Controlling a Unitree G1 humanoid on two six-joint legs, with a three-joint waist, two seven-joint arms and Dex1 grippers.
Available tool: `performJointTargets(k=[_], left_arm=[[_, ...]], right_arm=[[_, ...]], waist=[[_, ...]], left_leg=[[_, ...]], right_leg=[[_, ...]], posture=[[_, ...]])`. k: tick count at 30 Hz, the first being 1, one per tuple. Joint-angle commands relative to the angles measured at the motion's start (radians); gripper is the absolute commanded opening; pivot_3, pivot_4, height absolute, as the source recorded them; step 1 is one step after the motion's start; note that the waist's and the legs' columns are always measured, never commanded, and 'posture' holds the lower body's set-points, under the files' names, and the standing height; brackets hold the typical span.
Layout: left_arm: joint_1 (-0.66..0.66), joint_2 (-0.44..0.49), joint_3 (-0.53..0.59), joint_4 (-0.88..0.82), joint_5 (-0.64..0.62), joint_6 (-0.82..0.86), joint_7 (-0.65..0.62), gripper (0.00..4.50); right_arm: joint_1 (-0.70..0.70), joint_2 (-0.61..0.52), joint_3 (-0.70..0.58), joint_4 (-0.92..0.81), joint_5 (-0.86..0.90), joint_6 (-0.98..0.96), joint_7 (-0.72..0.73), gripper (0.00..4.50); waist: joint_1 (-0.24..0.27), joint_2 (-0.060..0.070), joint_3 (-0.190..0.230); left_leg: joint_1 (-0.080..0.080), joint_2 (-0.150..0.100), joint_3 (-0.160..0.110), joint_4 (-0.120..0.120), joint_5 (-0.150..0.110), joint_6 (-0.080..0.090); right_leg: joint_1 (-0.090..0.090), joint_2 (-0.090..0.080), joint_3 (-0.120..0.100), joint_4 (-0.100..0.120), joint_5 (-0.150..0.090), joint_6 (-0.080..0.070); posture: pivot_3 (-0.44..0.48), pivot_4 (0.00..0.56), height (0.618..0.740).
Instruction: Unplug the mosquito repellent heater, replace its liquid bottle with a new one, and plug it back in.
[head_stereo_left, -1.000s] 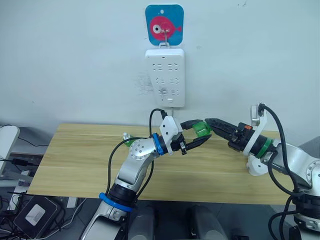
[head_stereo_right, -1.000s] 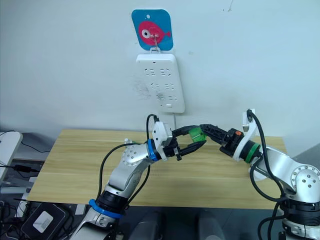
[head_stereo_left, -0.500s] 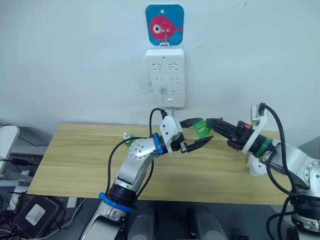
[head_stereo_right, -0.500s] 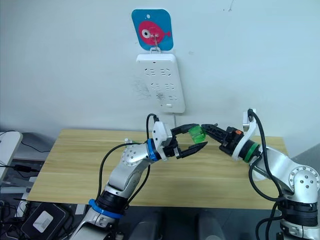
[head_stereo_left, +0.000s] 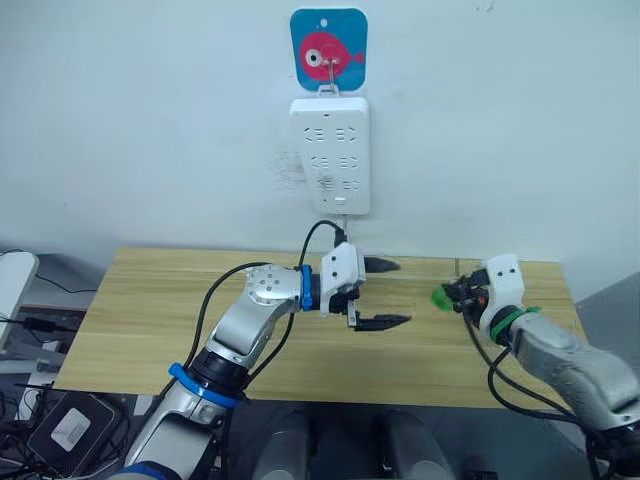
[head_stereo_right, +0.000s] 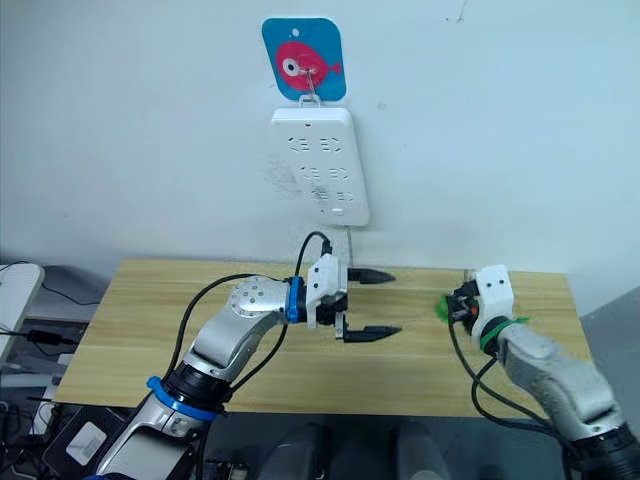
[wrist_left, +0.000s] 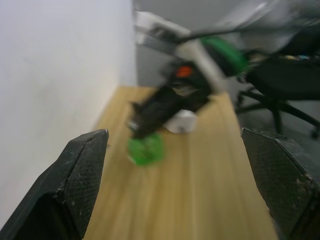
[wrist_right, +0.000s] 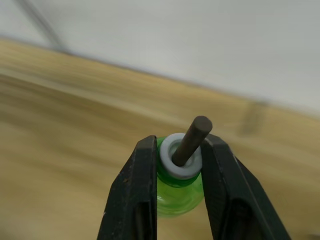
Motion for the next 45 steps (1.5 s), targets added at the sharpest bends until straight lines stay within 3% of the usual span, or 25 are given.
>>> performJointTargets(k=[1,7,21,27,32,38,42,45], left_arm=[[-0.016,-0.01,0.003,-0.01,0.008,-0.021,-0.002,4.5],[-0.023,-0.012,0.004,0.009,0.015,-0.034,-0.008,4.5],[-0.006,-0.011,0.005,0.002,0.022,-0.034,0.006,4.5],[0.014,-0.006,0.013,-0.005,0.032,-0.042,0.027,4.5],[0.084,-0.038,0.052,0.033,0.092,-0.143,0.162,4.5],[0.264,-0.091,0.144,0.05,0.205,-0.236,0.46,4.5],[0.439,-0.143,0.215,0.07,0.266,-0.277,0.669,4.5],[0.501,-0.183,0.274,0.112,0.275,-0.308,0.78,4.5]], right_arm=[[-0.017,0.039,0.002,0.108,-0.197,-0.153,0.027,0.81],[-0.035,0.16,-0.025,0.274,-0.308,-0.239,0.087,0.81],[-0.121,0.305,-0.095,0.514,-0.456,-0.391,0.139,0.81],[-0.094,0.303,-0.127,0.471,-0.473,-0.385,0.178,2.83],[-0.036,0.247,-0.16,0.298,-0.487,-0.346,0.226,4.46],[0.002,0.149,-0.157,0.042,-0.437,-0.21,0.394,4.46],[-0.055,0.102,-0.132,-0.116,-0.323,-0.066,0.559,4.46],[-0.133,0.065,-0.073,-0.222,-0.214,0.041,0.714,4.46]], waist=[[0.004,0.0,0.0],[0.004,0.0,0.0],[0.004,0.0,0.0],[0.004,0.0,0.0],[0.004,0.0,0.0],[0.003,0.0,0.0],[0.001,0.0,0.001],[0.003,-0.001,0.004]], left_leg=[[0.0,0.0,0.0,0.0,0.0,0.0],[0.0,0.0,0.0,0.0,0.0,-0.001],[0.003,0.0,0.0,0.001,0.003,-0.004],[0.004,0.0,0.0,0.001,0.004,-0.005],[0.004,0.0,0.0,0.001,0.004,-0.005],[0.004,0.0,-0.001,0.0,0.004,-0.005],[0.004,0.0,-0.001,0.0,0.004,-0.005],[0.004,0.0,-0.001,0.0,0.003,-0.003]], right_leg=[[0.0,0.0,0.0,0.0,0.0,0.0],[0.0,0.0,-0.001,0.001,0.0,0.0],[0.0,0.0,0.0,0.008,0.0,0.0],[-0.001,0.0,0.001,0.013,0.0,0.0],[-0.002,-0.001,0.002,0.013,0.0,0.0],[-0.002,0.0,0.001,0.014,0.0,0.0],[-0.002,-0.001,0.001,0.013,0.0,0.0],[-0.001,-0.001,0.002,0.013,0.0,0.0]], posture=[[-0.032,0.241,0.74],[-0.034,0.239,0.74],[-0.013,0.232,0.74],[-0.007,0.232,0.74],[-0.012,0.236,0.74],[-0.031,0.248,0.74],[-0.023,0.261,0.74],[-0.007,0.268,0.74]])
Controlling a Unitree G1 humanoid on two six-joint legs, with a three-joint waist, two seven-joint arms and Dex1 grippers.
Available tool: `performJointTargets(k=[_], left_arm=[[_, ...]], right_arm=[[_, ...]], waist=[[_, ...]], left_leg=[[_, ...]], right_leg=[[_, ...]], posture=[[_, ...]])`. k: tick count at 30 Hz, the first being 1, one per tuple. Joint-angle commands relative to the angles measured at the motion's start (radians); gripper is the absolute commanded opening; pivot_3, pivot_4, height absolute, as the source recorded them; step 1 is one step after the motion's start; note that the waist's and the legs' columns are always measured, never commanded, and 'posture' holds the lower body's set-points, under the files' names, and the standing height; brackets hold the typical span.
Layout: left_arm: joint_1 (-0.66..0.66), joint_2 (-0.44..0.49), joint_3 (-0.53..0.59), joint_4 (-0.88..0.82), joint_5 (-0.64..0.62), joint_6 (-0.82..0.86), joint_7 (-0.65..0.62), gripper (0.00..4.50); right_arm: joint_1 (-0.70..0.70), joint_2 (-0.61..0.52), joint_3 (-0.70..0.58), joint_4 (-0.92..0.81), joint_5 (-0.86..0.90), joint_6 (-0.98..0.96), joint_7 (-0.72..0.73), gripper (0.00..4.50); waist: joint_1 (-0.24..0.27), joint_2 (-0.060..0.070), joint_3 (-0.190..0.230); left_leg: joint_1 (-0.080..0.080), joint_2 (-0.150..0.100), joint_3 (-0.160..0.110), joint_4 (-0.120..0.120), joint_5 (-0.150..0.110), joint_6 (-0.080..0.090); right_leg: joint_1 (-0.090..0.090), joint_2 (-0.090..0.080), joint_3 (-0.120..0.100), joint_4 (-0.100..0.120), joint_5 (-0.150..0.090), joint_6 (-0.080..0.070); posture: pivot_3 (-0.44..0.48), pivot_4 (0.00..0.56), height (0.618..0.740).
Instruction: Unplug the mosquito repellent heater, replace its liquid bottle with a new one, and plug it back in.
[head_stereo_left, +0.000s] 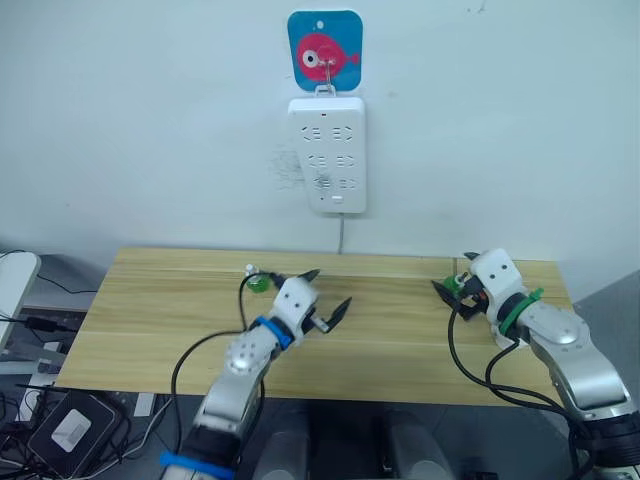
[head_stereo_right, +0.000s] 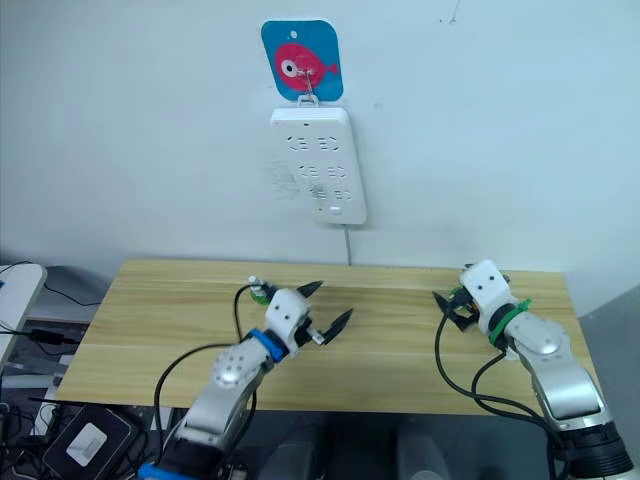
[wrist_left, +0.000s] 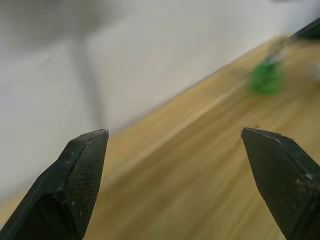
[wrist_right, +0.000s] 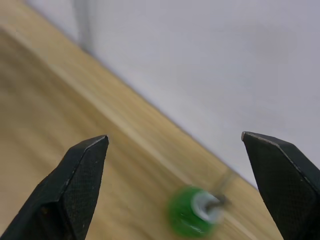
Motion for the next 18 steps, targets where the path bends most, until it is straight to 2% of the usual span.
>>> performJointTargets(k=[1,9,18], left_arm=[[0.029,-0.034,0.06,0.022,0.012,-0.048,0.12,4.5],[0.015,-0.066,0.156,0.151,0.007,-0.097,0.259,4.5],[-0.142,-0.061,0.212,0.426,-0.021,-0.194,0.276,4.5]], right_arm=[[-0.072,-0.034,0.053,-0.15,0.125,0.099,0.164,4.46],[-0.237,-0.004,0.128,-0.143,0.152,0.168,0.24,4.46],[-0.352,0.067,0.164,-0.148,0.157,0.234,0.234,4.46]], waist=[[0.005,0.0,0.002],[0.016,-0.003,0.004],[0.015,-0.009,0.017]], left_leg=[[0.0,0.0,-0.002,0.0,0.0,0.0],[-0.001,-0.004,-0.007,0.0,0.001,0.0],[-0.005,-0.004,-0.008,-0.001,0.003,-0.004]], right_leg=[[0.0,0.0,-0.001,0.0,0.0,0.0],[0.002,-0.003,-0.004,-0.001,0.001,-0.001],[-0.002,-0.003,-0.006,-0.002,0.001,-0.001]], posture=[[-0.001,0.271,0.74],[0.024,0.289,0.74],[0.012,0.299,0.74]])
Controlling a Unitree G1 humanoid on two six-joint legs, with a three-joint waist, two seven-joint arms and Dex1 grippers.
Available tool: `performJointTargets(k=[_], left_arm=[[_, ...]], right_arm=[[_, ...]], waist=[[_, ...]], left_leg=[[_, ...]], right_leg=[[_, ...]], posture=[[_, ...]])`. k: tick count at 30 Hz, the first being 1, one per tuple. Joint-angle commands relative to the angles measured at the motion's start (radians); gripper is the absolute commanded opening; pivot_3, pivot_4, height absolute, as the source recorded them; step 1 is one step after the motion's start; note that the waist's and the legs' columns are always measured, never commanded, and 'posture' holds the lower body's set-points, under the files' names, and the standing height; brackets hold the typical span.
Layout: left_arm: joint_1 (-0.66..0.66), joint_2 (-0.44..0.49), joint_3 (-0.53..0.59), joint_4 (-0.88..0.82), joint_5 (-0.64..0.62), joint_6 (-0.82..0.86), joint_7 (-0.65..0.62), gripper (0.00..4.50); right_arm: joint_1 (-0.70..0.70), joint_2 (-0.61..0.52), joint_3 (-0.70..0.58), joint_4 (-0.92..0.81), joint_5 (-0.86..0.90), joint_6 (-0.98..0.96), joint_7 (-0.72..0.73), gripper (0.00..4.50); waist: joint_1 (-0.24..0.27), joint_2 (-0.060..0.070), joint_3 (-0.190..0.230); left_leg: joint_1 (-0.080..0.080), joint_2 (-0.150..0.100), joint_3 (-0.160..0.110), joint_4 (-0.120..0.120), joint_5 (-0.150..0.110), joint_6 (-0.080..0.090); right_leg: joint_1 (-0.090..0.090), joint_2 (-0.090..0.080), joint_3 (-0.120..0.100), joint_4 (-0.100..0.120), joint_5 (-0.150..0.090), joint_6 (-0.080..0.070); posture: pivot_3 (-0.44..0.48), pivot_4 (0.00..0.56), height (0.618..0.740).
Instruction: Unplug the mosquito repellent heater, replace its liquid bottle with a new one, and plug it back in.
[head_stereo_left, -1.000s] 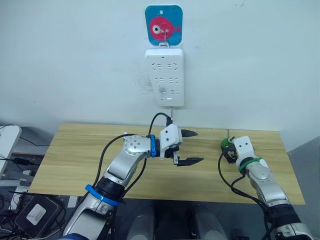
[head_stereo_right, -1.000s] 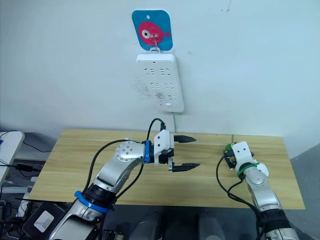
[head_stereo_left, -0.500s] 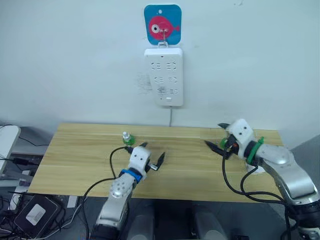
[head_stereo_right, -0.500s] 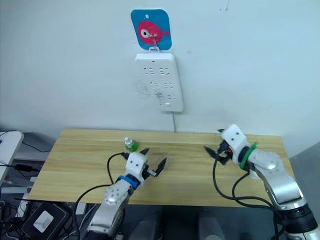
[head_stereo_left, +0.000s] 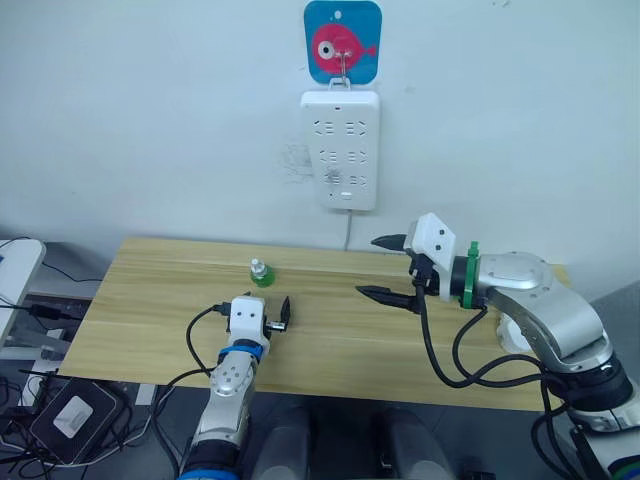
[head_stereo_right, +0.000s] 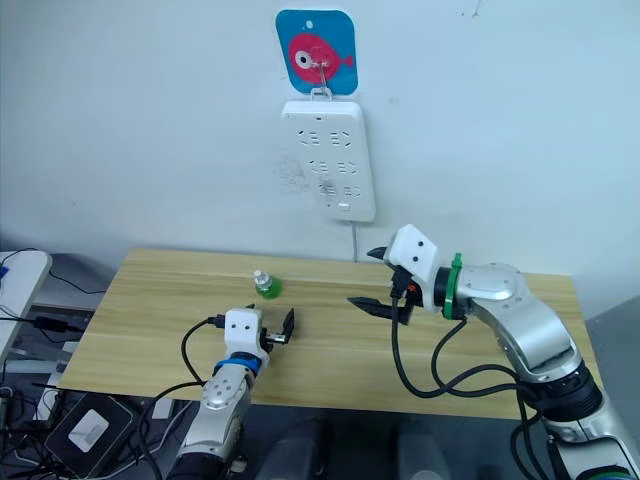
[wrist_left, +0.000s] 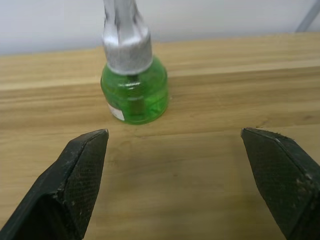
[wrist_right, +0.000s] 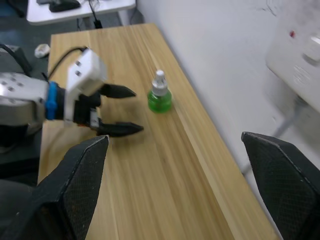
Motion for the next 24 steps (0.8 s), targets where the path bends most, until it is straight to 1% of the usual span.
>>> performJointTargets(k=[1,7,13,24], left_arm=[[-0.063,0.002,0.027,0.102,-0.014,-0.066,0.016,4.5],[-0.191,0.015,0.068,0.296,-0.018,-0.13,0.066,4.5],[-0.234,0.029,0.068,0.411,-0.01,-0.181,0.065,4.5],[-0.336,0.048,0.07,0.57,-0.021,-0.23,0.029,4.5]], right_arm=[[-0.033,0.016,0.0,-0.047,0.018,0.025,-0.002,4.46],[-0.093,0.052,0.004,-0.084,0.038,0.083,-0.016,4.46],[-0.122,0.073,0.0,-0.095,0.046,0.119,-0.032,4.46],[-0.121,0.096,-0.006,-0.099,0.047,0.139,-0.066,4.46]], waist=[[0.0,-0.001,0.001],[-0.007,-0.004,0.003],[-0.01,-0.004,0.003],[-0.013,-0.004,0.003]], left_leg=[[0.0,0.0,0.0,0.0,0.0,0.0],[-0.002,0.0,0.001,0.0,0.0,0.0],[-0.002,0.0,0.003,0.0,0.0,0.0],[-0.002,0.0,0.002,0.0,0.001,-0.001]], right_leg=[[-0.001,0.0,0.0,0.0,0.0,0.0],[-0.004,-0.001,0.0,0.001,0.0,0.0],[-0.006,-0.001,0.002,0.002,0.0,0.0],[-0.007,-0.001,0.001,0.004,0.0,0.0]], posture=[[0.003,0.299,0.74],[-0.029,0.297,0.74],[-0.038,0.298,0.74],[-0.05,0.298,0.74]])
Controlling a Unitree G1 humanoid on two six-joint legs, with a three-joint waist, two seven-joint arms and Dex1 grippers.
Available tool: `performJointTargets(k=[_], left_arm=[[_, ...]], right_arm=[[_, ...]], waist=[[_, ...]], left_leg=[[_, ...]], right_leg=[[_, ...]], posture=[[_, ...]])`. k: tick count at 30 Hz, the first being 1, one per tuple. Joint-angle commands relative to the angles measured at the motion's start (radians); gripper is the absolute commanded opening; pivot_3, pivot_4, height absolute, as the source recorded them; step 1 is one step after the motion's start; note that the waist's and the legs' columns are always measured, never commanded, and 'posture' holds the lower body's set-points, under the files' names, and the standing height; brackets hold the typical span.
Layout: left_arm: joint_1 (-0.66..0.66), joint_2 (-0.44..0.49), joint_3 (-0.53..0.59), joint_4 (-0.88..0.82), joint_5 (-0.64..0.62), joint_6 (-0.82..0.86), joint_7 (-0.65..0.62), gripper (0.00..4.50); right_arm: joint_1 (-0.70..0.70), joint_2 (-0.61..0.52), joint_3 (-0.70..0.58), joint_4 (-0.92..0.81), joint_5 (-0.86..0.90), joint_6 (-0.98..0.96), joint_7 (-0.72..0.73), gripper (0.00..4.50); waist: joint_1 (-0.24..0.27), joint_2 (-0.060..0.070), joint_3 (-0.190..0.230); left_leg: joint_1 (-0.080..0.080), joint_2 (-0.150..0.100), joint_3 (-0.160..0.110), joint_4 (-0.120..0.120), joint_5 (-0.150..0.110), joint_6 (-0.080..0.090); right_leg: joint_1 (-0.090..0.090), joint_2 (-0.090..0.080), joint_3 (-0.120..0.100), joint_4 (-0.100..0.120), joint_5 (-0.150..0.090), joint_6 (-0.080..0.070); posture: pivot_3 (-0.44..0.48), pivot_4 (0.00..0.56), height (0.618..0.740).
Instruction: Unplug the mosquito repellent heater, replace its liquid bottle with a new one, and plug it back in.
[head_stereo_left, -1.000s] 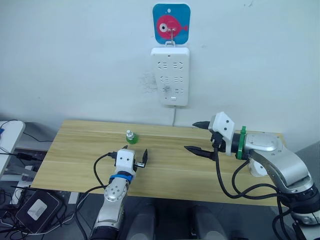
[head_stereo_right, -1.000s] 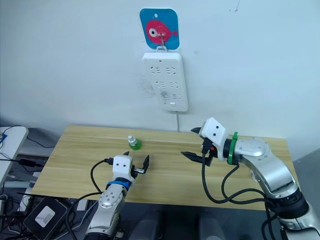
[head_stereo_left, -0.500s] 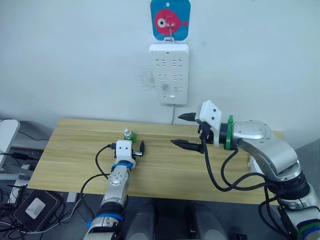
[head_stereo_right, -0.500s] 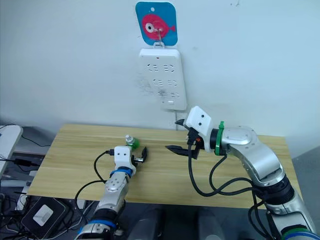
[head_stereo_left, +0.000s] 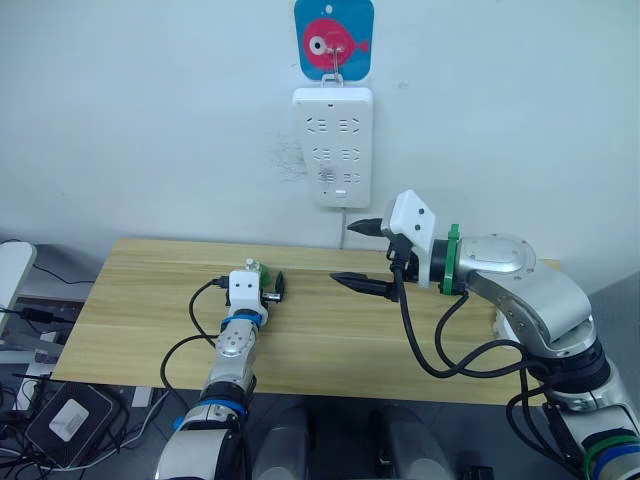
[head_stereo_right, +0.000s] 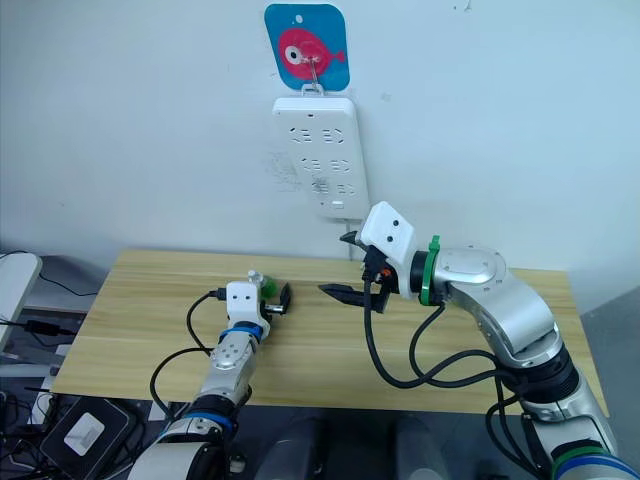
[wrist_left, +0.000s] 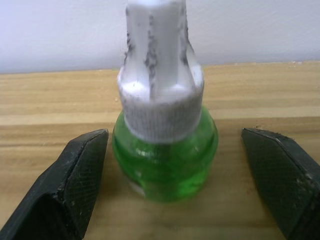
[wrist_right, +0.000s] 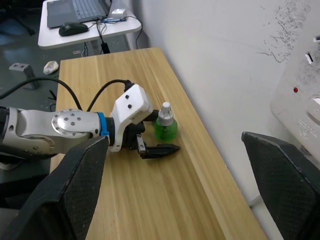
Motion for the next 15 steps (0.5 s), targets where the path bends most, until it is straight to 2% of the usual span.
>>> performJointTargets(k=[1,2,4,8,12,14,15], left_arm=[[-0.006,0.009,0.006,0.046,0.0,-0.016,-0.007,4.5],[-0.01,0.01,0.006,0.051,-0.001,-0.021,-0.009,4.11],[-0.014,0.01,0.006,0.058,-0.002,-0.027,-0.014,3.63],[-0.001,0.0,-0.001,0.052,0.003,-0.034,-0.011,2.38],[0.029,-0.008,-0.006,0.029,0.007,-0.039,-0.004,2.27],[0.057,-0.004,-0.062,-0.033,0.053,-0.059,-0.038,2.27],[0.065,-0.002,-0.096,-0.095,0.06,-0.048,-0.094,2.27]], right_arm=[[-0.014,0.009,-0.017,-0.051,0.017,0.003,-0.016,4.46],[-0.014,0.01,-0.018,-0.052,0.017,0.005,-0.018,4.5],[-0.013,0.01,-0.019,-0.055,0.019,0.009,-0.021,4.5],[-0.01,0.004,-0.021,-0.059,0.019,0.009,-0.022,4.5],[-0.006,0.004,-0.022,-0.063,0.021,0.008,-0.024,4.5],[0.023,-0.002,-0.032,-0.063,0.021,-0.013,-0.019,4.5],[0.057,-0.014,-0.04,-0.063,0.019,-0.041,-0.005,4.5]], waist=[[-0.001,0.0,0.0],[-0.001,0.0,0.0],[-0.001,0.0,0.0],[-0.005,0.0,0.0],[-0.008,0.0,0.0],[-0.008,0.0,0.0],[-0.006,0.0,0.0]], left_leg=[[0.0,0.0,0.0,0.0,0.0,0.0],[0.0,0.0,0.0,0.0,0.0,0.0],[0.0,0.0,0.0,0.0,0.0,0.0],[0.0,0.0,0.0,-0.002,0.0,0.0],[0.0,0.0,0.0,-0.002,0.0,0.0],[0.0,0.0,0.0,-0.002,0.0,0.0],[0.0,0.0,0.0,-0.002,0.0,0.0]], right_leg=[[0.0,0.0,0.0,0.0,0.0,0.0],[0.0,0.0,0.0,0.0,0.0,0.0],[0.0,0.0,0.0,0.0,0.0,0.0],[-0.001,0.0,0.0,0.0,0.0,0.0],[-0.001,0.0,0.001,-0.001,0.0,0.0],[-0.001,0.0,0.001,-0.001,0.0,0.0],[-0.001,0.0,0.0,-0.001,0.0,0.0]], posture=[[-0.052,0.296,0.74],[-0.052,0.296,0.74],[-0.057,0.297,0.74],[-0.057,0.297,0.74],[-0.057,0.295,0.74],[-0.038,0.292,0.74],[-0.028,0.289,0.74]])
